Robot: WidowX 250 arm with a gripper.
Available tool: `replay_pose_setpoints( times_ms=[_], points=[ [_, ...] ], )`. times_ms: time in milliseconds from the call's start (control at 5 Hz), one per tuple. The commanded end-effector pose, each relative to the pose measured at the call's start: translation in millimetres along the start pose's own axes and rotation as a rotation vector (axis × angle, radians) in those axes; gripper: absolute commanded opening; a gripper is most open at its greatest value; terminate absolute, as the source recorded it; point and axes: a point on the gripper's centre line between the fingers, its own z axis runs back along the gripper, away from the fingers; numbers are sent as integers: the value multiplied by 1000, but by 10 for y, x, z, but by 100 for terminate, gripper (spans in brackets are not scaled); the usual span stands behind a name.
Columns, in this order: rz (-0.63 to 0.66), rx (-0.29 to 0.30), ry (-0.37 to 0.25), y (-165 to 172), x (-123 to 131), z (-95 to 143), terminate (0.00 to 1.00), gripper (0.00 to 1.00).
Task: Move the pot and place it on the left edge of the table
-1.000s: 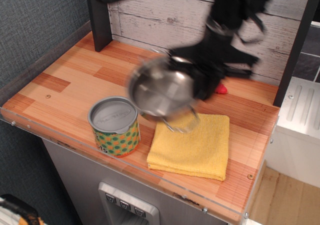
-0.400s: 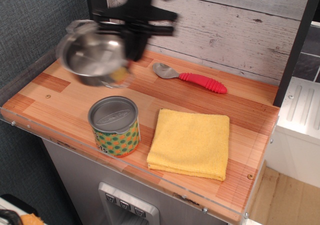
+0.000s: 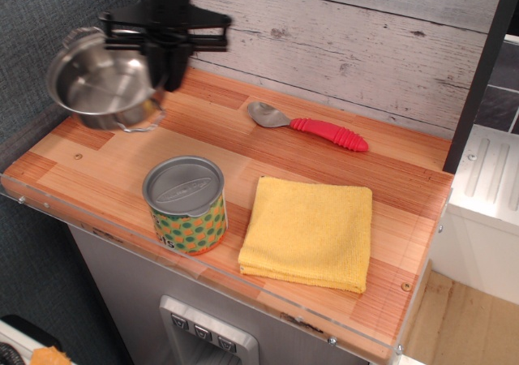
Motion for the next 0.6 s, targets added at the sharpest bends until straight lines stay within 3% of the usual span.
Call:
replay_pose_setpoints(
  times_ms=[0, 400],
  points=[
    [45, 17, 38, 295, 121, -231, 0, 0],
    [17, 19, 69, 319, 79, -582, 0, 0]
  ],
)
